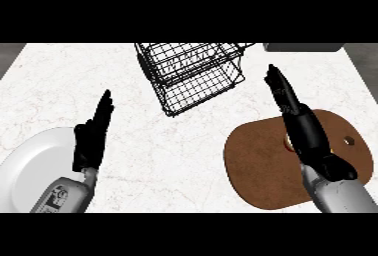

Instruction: Pick the cupcake from the cutting board and place it in the tiered basket

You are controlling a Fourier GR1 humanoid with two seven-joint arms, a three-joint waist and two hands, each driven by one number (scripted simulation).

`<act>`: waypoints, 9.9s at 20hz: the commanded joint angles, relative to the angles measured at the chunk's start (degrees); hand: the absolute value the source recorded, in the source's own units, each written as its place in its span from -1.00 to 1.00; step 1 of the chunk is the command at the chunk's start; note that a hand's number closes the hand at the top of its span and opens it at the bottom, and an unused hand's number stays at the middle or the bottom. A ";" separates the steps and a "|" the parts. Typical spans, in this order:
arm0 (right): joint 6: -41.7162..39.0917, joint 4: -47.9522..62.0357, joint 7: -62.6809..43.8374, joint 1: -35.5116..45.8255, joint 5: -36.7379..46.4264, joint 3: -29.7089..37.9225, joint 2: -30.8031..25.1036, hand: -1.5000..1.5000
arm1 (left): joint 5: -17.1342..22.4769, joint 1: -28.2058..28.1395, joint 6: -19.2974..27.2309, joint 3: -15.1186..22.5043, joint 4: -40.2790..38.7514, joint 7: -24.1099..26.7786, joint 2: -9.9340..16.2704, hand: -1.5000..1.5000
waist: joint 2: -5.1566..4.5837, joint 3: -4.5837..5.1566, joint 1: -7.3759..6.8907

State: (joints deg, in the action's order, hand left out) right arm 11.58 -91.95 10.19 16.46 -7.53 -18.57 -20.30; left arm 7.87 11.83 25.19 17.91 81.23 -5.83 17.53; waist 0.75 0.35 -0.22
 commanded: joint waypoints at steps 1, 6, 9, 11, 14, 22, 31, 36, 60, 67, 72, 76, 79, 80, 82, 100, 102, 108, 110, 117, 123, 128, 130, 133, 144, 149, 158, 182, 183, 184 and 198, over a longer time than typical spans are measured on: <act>-3.65 -1.83 2.98 -2.29 -1.54 4.98 -1.36 1.00 | 2.12 -1.10 -6.02 -3.15 2.12 0.12 2.12 0.00 | -0.70 -0.35 0.24; -13.25 -5.99 16.04 -14.59 -14.89 17.55 -9.25 1.00 | 9.12 -0.55 -12.58 -2.80 4.21 -3.26 2.23 0.00 | -0.51 -0.50 2.29; 8.39 4.69 8.55 -14.62 -13.05 28.25 -1.63 -1.00 | 10.10 -2.57 -11.99 -1.82 3.83 -2.57 -0.06 0.00 | -0.90 -0.57 3.57; 3.79 4.98 15.64 -16.88 -15.35 30.52 -1.39 -1.00 | 11.66 -3.34 -16.09 -1.20 3.60 -1.98 0.28 0.00 | -0.79 -0.44 1.59; -1.20 -0.49 22.49 -24.75 -6.92 23.92 -2.34 -1.00 | 11.48 -0.75 -16.34 -3.19 3.65 -4.74 0.02 0.00 | -0.67 -0.36 0.94; 6.92 -18.99 -0.24 -35.08 9.78 21.31 -15.69 -1.00 | 11.41 -1.71 -16.67 -3.70 2.72 -3.89 -0.30 0.00 | -0.42 -0.04 1.71; 6.33 -37.49 -35.16 -42.39 29.15 19.82 -25.94 -1.00 | 12.74 0.48 -18.05 -5.92 3.24 -6.14 1.34 0.00 | -0.65 0.09 1.34; -0.49 -45.04 -58.74 -30.02 33.28 12.22 -26.16 -1.00 | 9.72 0.99 -18.27 -2.31 1.20 -3.19 -2.07 0.00 | -1.23 -0.02 -1.38; -14.37 -26.17 -78.61 -13.87 60.92 -9.34 -2.67 -1.00 | 10.25 0.01 -23.12 -9.08 2.40 -6.41 -1.19 0.00 | -0.71 -0.32 0.32; -13.29 -23.08 -69.16 -17.77 62.27 -2.30 -1.51 -1.00 | 6.48 -4.62 -23.88 -8.71 3.76 -4.91 -3.37 0.00 | -0.72 -0.35 0.32; -9.56 -17.58 -61.67 -18.66 62.20 2.34 -0.53 -1.00 | 4.95 -1.12 -25.07 -10.35 -0.31 -3.24 -5.25 0.00 | -0.78 -0.35 0.37; -9.11 -19.92 -62.06 -19.32 65.62 0.50 3.64 -1.00 | 3.47 -0.56 -22.87 -9.22 3.81 -9.99 -7.81 0.00 | -0.73 -0.35 0.34; -9.36 -12.06 -58.84 -14.48 62.25 5.95 4.25 -1.00 | 4.64 -3.72 -26.77 -11.16 3.17 -5.32 -6.54 0.00 | -0.77 -0.35 0.05; -5.99 -12.70 -55.55 -18.69 62.27 6.10 4.37 -1.00 | 4.09 -2.94 -25.71 -12.02 3.26 -6.78 -6.93 0.00 | -0.75 -0.36 0.23; -9.54 -14.17 -56.83 -17.97 62.73 6.03 5.25 -1.00 | 4.12 -1.78 -28.59 -14.62 -1.08 -3.57 -5.95 0.00 | -0.76 -0.34 0.31; -7.45 4.11 -46.16 -8.76 63.77 12.45 10.65 -1.00 | -0.64 -0.98 -28.09 -14.85 1.60 -6.52 -11.03 0.00 | -0.76 -0.34 0.12; -7.37 0.61 -42.92 -12.60 61.59 10.70 11.23 1.00 | 0.12 -3.31 -29.28 -15.13 4.65 -7.35 -9.55 0.00 | -0.69 -0.35 0.07; -5.92 5.05 -37.91 -9.46 63.59 12.09 9.72 1.00 | -1.47 -2.66 -28.84 -15.05 3.07 -6.87 -10.71 0.00 | -0.75 -0.34 0.13; -0.63 5.91 -35.37 -12.78 65.42 11.22 11.18 1.00 | -1.49 -1.53 -27.88 -14.65 4.16 -9.26 -11.64 0.00 | -0.74 -0.36 0.22; -2.39 7.46 -30.74 -7.37 61.05 14.78 9.63 1.00 | -2.76 -1.33 -26.83 -13.69 5.45 -9.27 -13.11 0.00 | -0.81 -0.38 -0.17; -23.12 9.21 -19.45 -4.15 55.57 9.85 -1.29 1.00 | -2.18 -1.58 -28.30 -14.71 2.02 -6.11 -12.57 0.00 | -1.11 -0.32 -0.57; -31.28 -3.30 -21.56 -4.22 43.64 17.76 -0.88 1.00 | -1.19 -3.95 -28.12 -15.11 7.35 -9.99 -11.97 0.00 | -0.50 -0.33 0.47; -36.12 -8.16 -25.59 -1.95 39.64 20.43 -1.40 1.00 | -1.79 -2.75 -27.97 -14.51 5.00 -9.37 -12.95 0.00 | -0.53 -0.31 0.75; -39.68 -13.82 -28.26 1.02 32.93 25.59 -2.42 1.00 | -1.57 -2.58 -29.35 -16.83 0.16 -4.59 -11.70 0.00 | -0.57 -0.27 1.17; -44.12 -19.71 -44.79 22.89 20.82 33.87 -6.96 1.00 | -1.94 -2.96 -28.31 -15.80 6.33 -9.13 -12.29 0.00 | -0.61 -0.29 -0.03; -41.78 -8.54 -47.48 36.48 26.46 27.53 -7.37 1.00 | -1.00 -5.16 -31.55 -15.86 4.92 -7.29 -11.30 0.00 | -0.87 -0.25 -0.96; -35.66 10.29 -51.22 53.23 32.72 20.89 0.97 1.00 | -1.70 -4.54 -30.29 -15.29 7.93 -9.60 -12.12 0.00 | -0.86 -0.26 -1.50; -5.75 56.06 -26.37 64.77 32.47 31.45 19.56 1.00 | -3.03 -0.03 -29.76 -15.15 4.43 -9.50 -13.69 0.00 | -1.67 -0.33 -2.71; -4.19 58.76 -25.19 65.79 31.34 30.03 20.07 -1.00 | -3.28 0.37 -30.50 -14.31 1.82 -7.37 -14.64 0.00 | -2.03 -0.26 -3.48; -5.31 60.72 -22.02 66.09 32.19 31.61 19.45 -1.00 | -3.93 -0.40 -29.62 -13.57 7.29 -11.39 -13.68 0.00 | -1.81 -0.33 -3.57; 11.63 70.56 -6.68 72.67 25.19 32.77 20.29 -1.00 | -4.10 2.21 -28.97 -14.37 3.70 -10.27 -14.89 0.00 | -1.87 -0.25 -3.48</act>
State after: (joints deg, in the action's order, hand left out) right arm 16.51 -23.05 1.34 88.47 17.83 12.96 -0.11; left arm 4.05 13.44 -4.67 3.59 84.06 -15.17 2.95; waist -1.16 0.11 -4.17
